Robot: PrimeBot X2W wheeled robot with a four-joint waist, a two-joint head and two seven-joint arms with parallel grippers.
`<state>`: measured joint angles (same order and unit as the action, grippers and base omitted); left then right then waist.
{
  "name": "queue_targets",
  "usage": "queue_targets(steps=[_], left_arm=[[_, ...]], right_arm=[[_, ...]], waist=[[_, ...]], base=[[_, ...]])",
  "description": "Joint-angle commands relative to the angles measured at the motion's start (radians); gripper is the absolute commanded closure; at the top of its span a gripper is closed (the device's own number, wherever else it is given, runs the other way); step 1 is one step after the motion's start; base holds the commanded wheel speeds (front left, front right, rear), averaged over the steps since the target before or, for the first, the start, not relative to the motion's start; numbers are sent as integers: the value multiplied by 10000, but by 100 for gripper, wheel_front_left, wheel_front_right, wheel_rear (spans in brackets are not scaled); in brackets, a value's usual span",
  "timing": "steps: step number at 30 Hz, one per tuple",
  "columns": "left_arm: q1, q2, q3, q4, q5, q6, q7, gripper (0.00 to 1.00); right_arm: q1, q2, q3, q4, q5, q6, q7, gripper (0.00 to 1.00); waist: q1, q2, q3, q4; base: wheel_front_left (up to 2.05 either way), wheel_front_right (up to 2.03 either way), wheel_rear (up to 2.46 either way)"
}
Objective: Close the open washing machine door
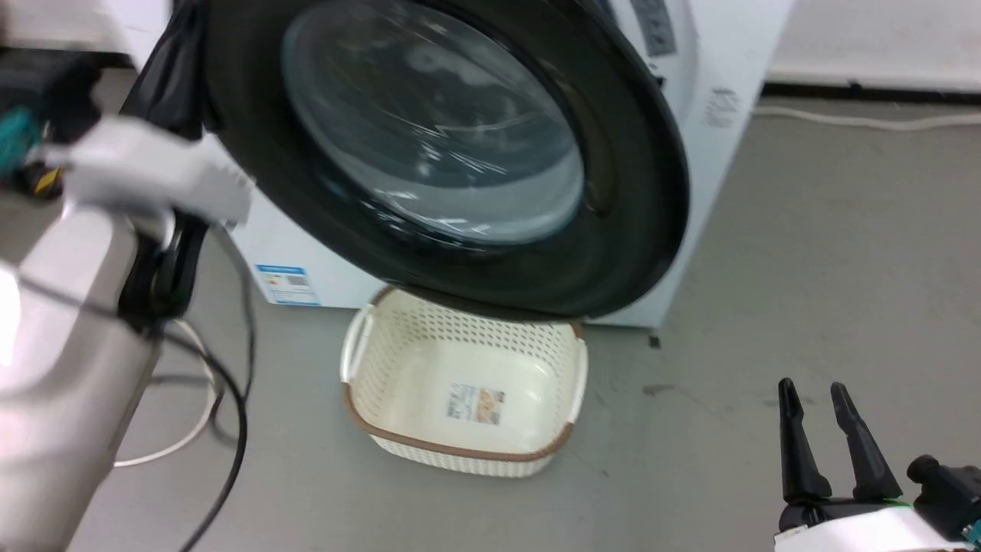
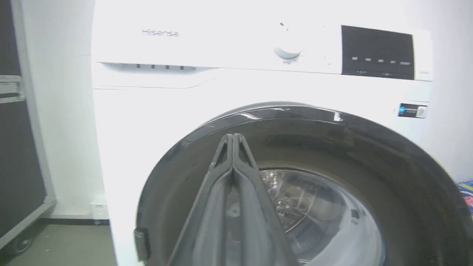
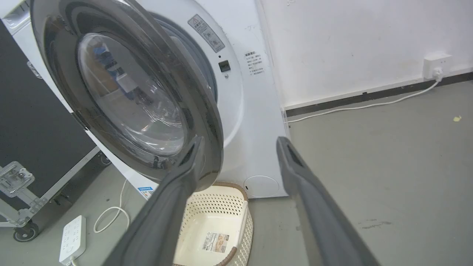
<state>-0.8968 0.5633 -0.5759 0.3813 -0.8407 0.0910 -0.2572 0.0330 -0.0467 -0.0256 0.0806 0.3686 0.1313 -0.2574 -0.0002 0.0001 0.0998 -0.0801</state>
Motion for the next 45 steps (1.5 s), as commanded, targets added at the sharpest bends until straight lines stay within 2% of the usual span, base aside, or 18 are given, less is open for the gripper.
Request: queue_targets(steps=[1,5,10,14,18,23,28,33,34,36,37,45], left_arm=[[682,89,410,-318,416,167,-43,100],[2030,126,1597,-1154,1239,357,-43,100],[3914,-223,2726,-2098,1901,168,-44,100],[5343,-616,3240,-2346,2037,-17,-44,100],[6457,-948,3280,-2311,1932,-315,-45,100],[7390,-1059,2974,-2091,1687,-559,118,100],[7931,-1171,2795,-1993,1489,-566,339,100],[8253,-1296,2812,-1972,1461,-315,302,100],[8267,-1288,2835,-2017,1527,-214,272,0],[8264,-1276,2828,-2056,1569,-184,263,0],[8254,-1259,2820,-2145,1650,-118,241,0],[8240,-1242,2862,-2488,1938,74,125,0]], right_arm=[[145,-35,-21,41,-55,-6,-43,0],[248,-35,-53,100,-49,-6,-43,0],[349,-35,-50,155,-5,-6,-43,0],[429,-35,-14,200,-22,-6,-43,0],[514,-35,-47,208,-110,-6,-43,0],[543,-35,-108,242,-253,-6,-43,0],[549,-35,-90,274,-425,-6,-43,0],[572,-35,-66,297,-798,-6,-43,0],[592,-35,-72,315,-985,-6,-43,0],[600,-35,-68,325,-1037,-6,-42,0],[604,-35,-91,314,-1160,-6,-18,100],[298,-35,-131,97,-1414,-6,446,100]], waist=[[2,-1,-339,410],[2,-1,-491,705],[2,-1,-631,941],[2,-1,-751,1062],[2,-1,-829,1156],[2,-1,-874,1136],[2,-1,-893,1075],[2,-1,-903,1033],[2,-1,-912,1042],[2,-1,-910,1047],[2,-1,-915,1061],[2,-1,-719,1127]], base=[[0,0,0],[0,0,0],[0,0,0],[0,0,0],[0,0,0],[0,0,0],[0,0,0],[0,0,0],[0,0,0],[0,0,0],[0,0,0],[0,0,0]])
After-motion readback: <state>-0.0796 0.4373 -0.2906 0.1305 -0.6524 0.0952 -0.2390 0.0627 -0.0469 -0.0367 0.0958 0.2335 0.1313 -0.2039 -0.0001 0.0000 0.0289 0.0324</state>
